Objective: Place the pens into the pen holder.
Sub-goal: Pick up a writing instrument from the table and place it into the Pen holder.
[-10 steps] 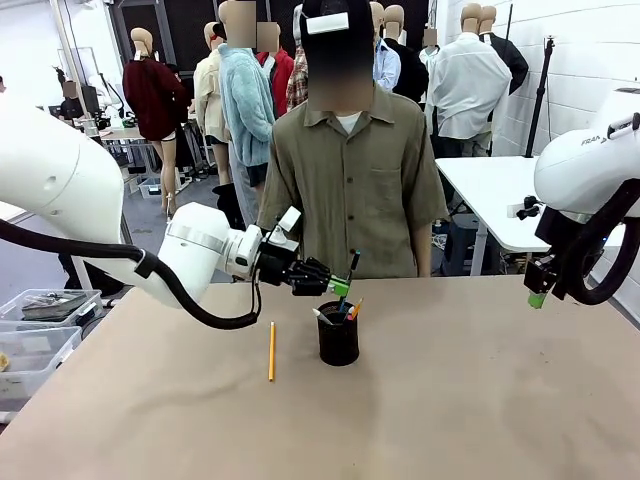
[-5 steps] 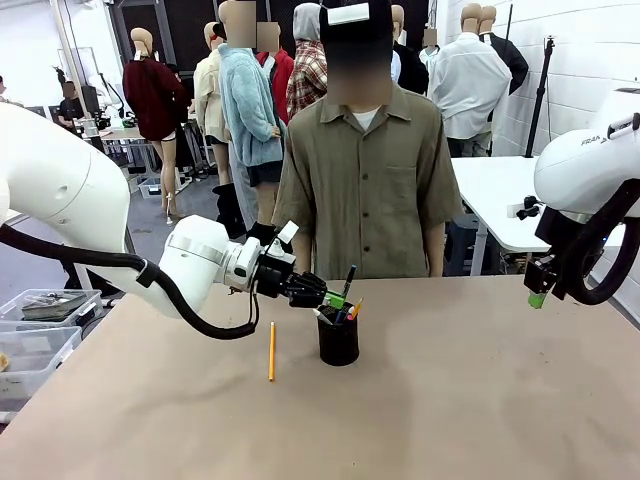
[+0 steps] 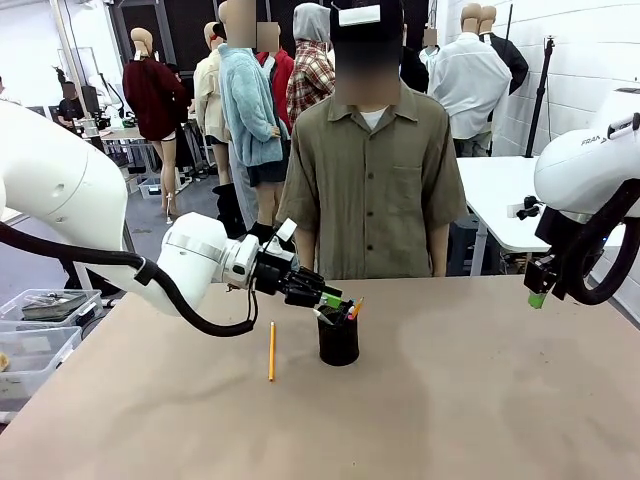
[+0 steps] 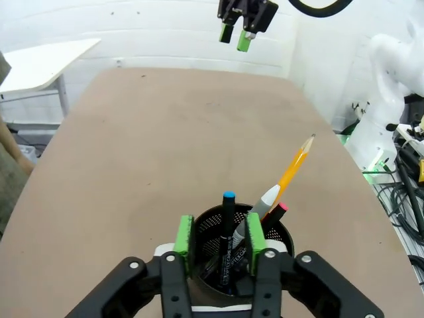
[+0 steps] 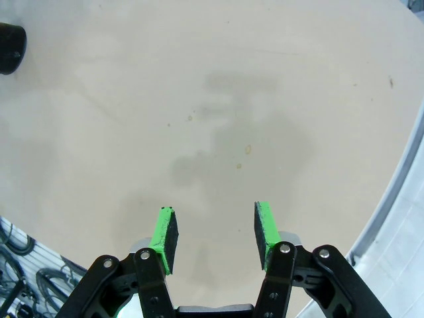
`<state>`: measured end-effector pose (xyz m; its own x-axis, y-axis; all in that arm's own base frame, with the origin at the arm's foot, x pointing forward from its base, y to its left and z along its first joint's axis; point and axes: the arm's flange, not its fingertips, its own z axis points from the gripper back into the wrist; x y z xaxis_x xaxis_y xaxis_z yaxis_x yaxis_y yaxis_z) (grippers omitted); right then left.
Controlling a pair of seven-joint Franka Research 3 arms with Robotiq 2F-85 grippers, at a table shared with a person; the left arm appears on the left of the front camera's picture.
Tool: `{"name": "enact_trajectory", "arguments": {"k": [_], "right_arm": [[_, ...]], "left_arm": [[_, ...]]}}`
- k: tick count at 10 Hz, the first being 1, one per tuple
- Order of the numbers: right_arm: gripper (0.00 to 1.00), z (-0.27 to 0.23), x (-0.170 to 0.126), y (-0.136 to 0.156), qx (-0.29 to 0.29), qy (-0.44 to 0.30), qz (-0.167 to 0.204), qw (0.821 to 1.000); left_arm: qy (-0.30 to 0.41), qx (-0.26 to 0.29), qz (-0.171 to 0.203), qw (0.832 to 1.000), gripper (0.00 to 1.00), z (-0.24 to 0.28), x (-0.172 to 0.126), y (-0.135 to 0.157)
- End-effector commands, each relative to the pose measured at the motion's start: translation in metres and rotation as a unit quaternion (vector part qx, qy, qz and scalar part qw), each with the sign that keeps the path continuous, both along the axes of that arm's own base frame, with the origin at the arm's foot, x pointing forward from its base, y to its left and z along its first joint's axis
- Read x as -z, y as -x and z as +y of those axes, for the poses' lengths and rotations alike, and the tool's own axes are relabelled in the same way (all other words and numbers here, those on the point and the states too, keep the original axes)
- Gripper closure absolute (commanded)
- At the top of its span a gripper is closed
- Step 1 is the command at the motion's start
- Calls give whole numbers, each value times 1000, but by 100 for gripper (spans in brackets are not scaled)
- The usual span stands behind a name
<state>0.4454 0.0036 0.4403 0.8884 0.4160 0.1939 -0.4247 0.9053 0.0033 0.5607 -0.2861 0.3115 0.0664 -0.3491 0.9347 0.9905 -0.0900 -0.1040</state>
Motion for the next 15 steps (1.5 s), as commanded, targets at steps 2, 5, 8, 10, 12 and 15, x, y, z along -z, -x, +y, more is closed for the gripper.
{"name": "enact_trajectory", "arguments": {"k": [2,5,8,10,12,15], "right_arm": [[40,-2,3,1,-2,15,-6,1000],[40,-2,3,1,-2,15,-6,1000],[40,-2,3,1,-2,15,-6,1000],[40,-2,3,1,-2,15,-6,1000],[40,-2,3,1,-2,15,-6,1000],[40,-2,3,1,-2,15,-6,1000]], "left_arm": [[-3,-25,-32,999,44,17,-18,15],[-56,-106,-75,990,44,62,-67,49],[-150,-217,-36,964,44,110,-111,98],[-214,-322,-29,922,44,126,-130,127],[-321,-380,33,867,44,129,-135,135],[-462,-420,139,768,44,126,-140,129]]}}
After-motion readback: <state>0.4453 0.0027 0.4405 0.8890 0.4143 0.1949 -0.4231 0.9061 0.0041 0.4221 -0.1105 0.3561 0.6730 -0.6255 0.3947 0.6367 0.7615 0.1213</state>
